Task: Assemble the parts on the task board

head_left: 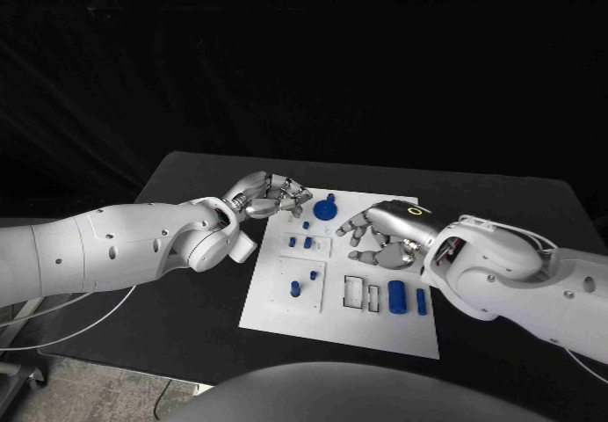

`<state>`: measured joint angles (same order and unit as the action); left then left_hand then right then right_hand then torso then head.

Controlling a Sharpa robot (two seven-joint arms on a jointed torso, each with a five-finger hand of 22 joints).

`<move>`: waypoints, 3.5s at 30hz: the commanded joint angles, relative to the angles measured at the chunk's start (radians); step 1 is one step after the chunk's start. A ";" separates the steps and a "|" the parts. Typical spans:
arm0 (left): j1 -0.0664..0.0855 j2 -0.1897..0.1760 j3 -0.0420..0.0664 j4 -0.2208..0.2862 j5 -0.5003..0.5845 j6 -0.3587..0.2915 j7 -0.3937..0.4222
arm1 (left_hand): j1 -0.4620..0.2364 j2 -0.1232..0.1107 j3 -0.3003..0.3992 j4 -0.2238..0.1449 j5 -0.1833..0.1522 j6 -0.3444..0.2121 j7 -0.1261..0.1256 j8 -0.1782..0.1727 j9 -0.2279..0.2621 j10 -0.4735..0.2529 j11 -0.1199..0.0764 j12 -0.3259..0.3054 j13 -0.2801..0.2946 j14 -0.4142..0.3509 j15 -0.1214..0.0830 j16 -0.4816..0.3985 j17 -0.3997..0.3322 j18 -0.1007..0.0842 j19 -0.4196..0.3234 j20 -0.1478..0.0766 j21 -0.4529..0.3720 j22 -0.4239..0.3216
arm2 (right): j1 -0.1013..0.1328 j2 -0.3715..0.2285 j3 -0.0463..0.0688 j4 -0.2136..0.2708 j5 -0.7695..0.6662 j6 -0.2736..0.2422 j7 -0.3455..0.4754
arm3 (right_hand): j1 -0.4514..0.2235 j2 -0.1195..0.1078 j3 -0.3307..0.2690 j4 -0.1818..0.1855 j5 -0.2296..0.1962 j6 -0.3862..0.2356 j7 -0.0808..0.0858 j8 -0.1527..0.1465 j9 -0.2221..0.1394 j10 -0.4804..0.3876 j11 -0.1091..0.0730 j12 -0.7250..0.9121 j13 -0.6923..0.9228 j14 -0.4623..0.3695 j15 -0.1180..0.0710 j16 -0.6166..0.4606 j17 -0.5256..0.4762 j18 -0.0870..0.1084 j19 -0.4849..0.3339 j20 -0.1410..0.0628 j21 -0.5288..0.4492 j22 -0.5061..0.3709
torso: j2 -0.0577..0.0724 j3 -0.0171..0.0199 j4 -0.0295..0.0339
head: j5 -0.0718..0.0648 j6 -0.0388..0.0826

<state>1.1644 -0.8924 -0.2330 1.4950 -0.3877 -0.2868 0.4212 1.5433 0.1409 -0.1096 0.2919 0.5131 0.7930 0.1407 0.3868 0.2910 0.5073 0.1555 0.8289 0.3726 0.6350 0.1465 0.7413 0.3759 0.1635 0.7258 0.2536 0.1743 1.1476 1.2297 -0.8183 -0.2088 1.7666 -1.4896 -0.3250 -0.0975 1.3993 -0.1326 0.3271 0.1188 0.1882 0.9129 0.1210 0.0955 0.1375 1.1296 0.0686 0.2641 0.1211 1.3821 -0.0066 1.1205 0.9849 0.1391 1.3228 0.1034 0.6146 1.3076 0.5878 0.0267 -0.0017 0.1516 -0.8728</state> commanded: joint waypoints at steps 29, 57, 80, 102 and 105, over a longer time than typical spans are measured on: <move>-0.009 0.013 0.000 0.000 0.009 0.036 -0.007 | 0.003 0.012 0.010 -0.002 0.006 -0.002 0.002 0.006 -0.001 0.008 0.004 -0.002 -0.004 0.004 0.001 0.007 -0.002 0.011 0.006 -0.002 0.000 0.003 | -0.019 -0.143 -0.006 -0.017 0.116 0.294 -0.390 | -0.464 0.066 -0.269 0.174 -0.025 0.174 -0.148 0.571 0.630 0.441 -0.153 1.307 1.450 0.189 -0.125 0.450 0.586 -0.072 0.165 -0.121 0.585 0.177 | -0.005 -0.0030 -0.0001 | -0.031 0.000; -0.012 0.015 0.000 -0.004 0.009 0.054 -0.023 | 0.010 0.012 0.014 -0.003 0.009 -0.002 0.002 0.008 -0.001 0.010 0.006 -0.003 -0.007 0.004 0.001 0.008 -0.003 0.012 0.006 -0.002 0.000 0.005 | -0.065 -0.096 -0.006 -0.013 0.036 0.351 -0.464 | -0.530 0.044 -0.235 0.174 -0.123 0.224 -0.148 0.474 0.616 0.441 -0.154 1.307 1.450 0.189 -0.128 0.450 0.586 -0.084 0.173 -0.124 0.675 0.192 | -0.005 -0.0030 -0.0004 | -0.030 0.000; -0.017 0.022 0.000 -0.011 0.009 0.074 -0.044 | 0.025 0.009 0.024 -0.004 0.018 -0.005 0.004 0.013 -0.001 0.014 0.011 -0.006 -0.015 0.003 0.001 0.011 -0.005 0.011 0.007 -0.003 0.002 0.011 | -0.083 -0.059 -0.006 -0.032 0.024 0.390 -0.501 | -0.441 0.062 -0.215 0.151 -0.064 0.224 -0.143 0.416 0.624 0.441 -0.150 1.307 1.450 0.186 -0.125 0.443 0.576 -0.077 0.156 -0.122 0.654 0.182 | -0.006 -0.0028 -0.0003 | -0.030 0.000; -0.019 0.030 0.000 -0.017 0.008 0.089 -0.052 | 0.032 0.009 0.030 -0.005 0.022 -0.004 0.005 0.017 0.000 0.018 0.013 -0.007 -0.018 0.003 0.001 0.012 -0.006 0.011 0.007 -0.004 0.003 0.015 | -0.093 -0.032 -0.006 -0.049 0.023 0.398 -0.478 | -0.295 0.049 -0.164 0.050 0.229 0.117 -0.095 0.246 0.589 0.441 -0.111 1.307 1.450 0.182 -0.094 0.430 0.556 -0.068 0.131 -0.095 0.608 0.167 | -0.006 -0.0026 -0.0006 | -0.027 0.000; -0.019 0.031 0.000 -0.016 0.008 0.090 -0.051 | 0.035 0.009 0.033 -0.005 0.023 -0.004 0.005 0.018 0.000 0.019 0.013 -0.008 -0.020 0.003 0.001 0.012 -0.006 0.011 0.007 -0.004 0.003 0.016 | -0.093 -0.029 -0.006 -0.050 0.021 0.407 -0.480 | -0.275 0.045 -0.154 0.030 0.249 0.116 -0.096 0.242 0.594 0.441 -0.112 1.307 1.450 0.181 -0.094 0.428 0.554 -0.067 0.130 -0.093 0.605 0.166 | -0.006 -0.0028 -0.0003 | -0.027 0.000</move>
<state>1.1462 -0.8635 -0.2330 1.4777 -0.3823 -0.2209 0.3668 1.5684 0.1499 -0.0819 0.2862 0.5333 0.7930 0.1406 0.3984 0.2912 0.5217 0.1698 0.8247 0.3535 0.6350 0.1465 0.7494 0.3713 0.1634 0.7294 0.2500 0.1743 1.1625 1.1460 -0.8478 -0.2063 1.7256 -1.4546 0.0378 -0.5640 1.0856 -0.1111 0.0988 0.2294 0.4330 1.0494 0.0455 0.3386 0.7278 1.4639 -0.0487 1.5670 1.3074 1.4646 -0.1055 1.5519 1.3073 0.0609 1.4538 0.0022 1.2249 1.3076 0.5822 0.0238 -0.0021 0.1251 -0.8728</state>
